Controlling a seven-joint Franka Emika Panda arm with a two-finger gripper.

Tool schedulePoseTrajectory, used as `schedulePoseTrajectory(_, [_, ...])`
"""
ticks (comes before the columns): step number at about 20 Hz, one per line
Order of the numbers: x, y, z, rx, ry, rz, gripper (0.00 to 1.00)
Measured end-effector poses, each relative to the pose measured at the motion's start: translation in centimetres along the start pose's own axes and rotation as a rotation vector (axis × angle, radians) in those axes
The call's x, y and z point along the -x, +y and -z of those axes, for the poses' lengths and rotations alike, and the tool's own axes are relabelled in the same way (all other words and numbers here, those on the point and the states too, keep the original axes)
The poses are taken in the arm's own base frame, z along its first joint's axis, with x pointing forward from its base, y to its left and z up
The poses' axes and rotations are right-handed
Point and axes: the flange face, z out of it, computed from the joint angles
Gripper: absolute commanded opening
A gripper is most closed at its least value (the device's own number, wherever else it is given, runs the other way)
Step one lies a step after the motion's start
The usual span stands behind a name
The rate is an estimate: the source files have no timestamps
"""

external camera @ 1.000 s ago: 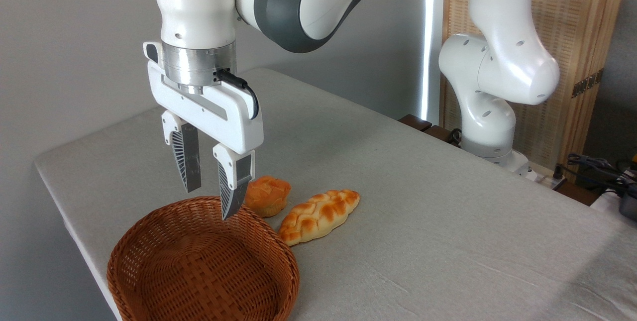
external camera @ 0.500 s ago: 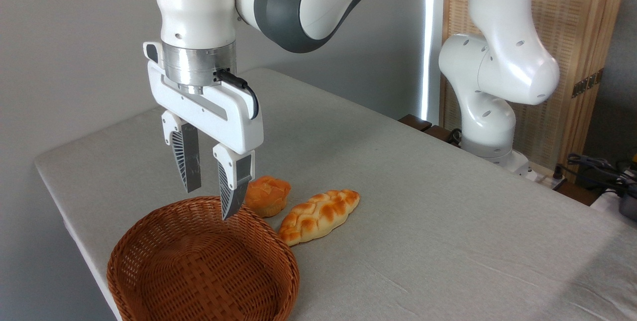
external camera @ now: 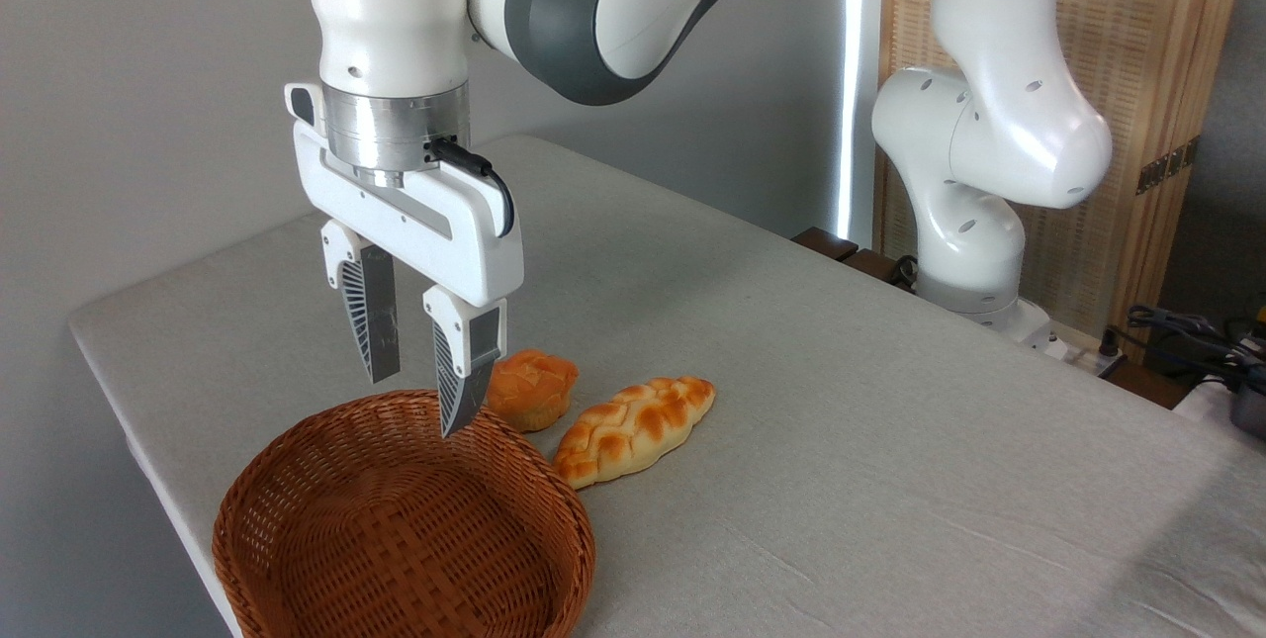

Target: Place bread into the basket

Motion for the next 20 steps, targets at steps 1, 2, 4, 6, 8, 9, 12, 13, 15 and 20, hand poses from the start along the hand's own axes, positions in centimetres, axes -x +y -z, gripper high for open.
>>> schedulePoseTrajectory(1, [0.0, 0.0, 0.0, 0.000, 0.000, 0.000, 1.00])
schedulePoseTrajectory(2, [0.0, 0.0, 0.0, 0.000, 0.000, 0.000, 1.00])
schedulePoseTrajectory(4, [0.0, -0.1, 0.0, 0.000, 0.000, 0.001, 1.00])
schedulePoseTrajectory(6, [0.1, -0.1, 0.0, -0.001, 0.000, 0.002, 1.00])
schedulePoseTrajectory(8, [0.1, -0.1, 0.0, -0.001, 0.000, 0.002, 1.00])
schedulePoseTrajectory(9, [0.1, -0.1, 0.0, 0.000, 0.000, 0.002, 1.00])
schedulePoseTrajectory(12, [0.0, 0.0, -0.1, 0.002, -0.003, 0.000, 1.00])
schedulePoseTrajectory(13, [0.0, 0.0, -0.2, 0.004, -0.005, 0.000, 1.00])
schedulePoseTrajectory(15, [0.0, 0.2, -0.6, 0.011, -0.015, -0.002, 1.00])
schedulePoseTrajectory(20, [0.3, 1.7, -2.9, 0.042, -0.056, -0.020, 1.00])
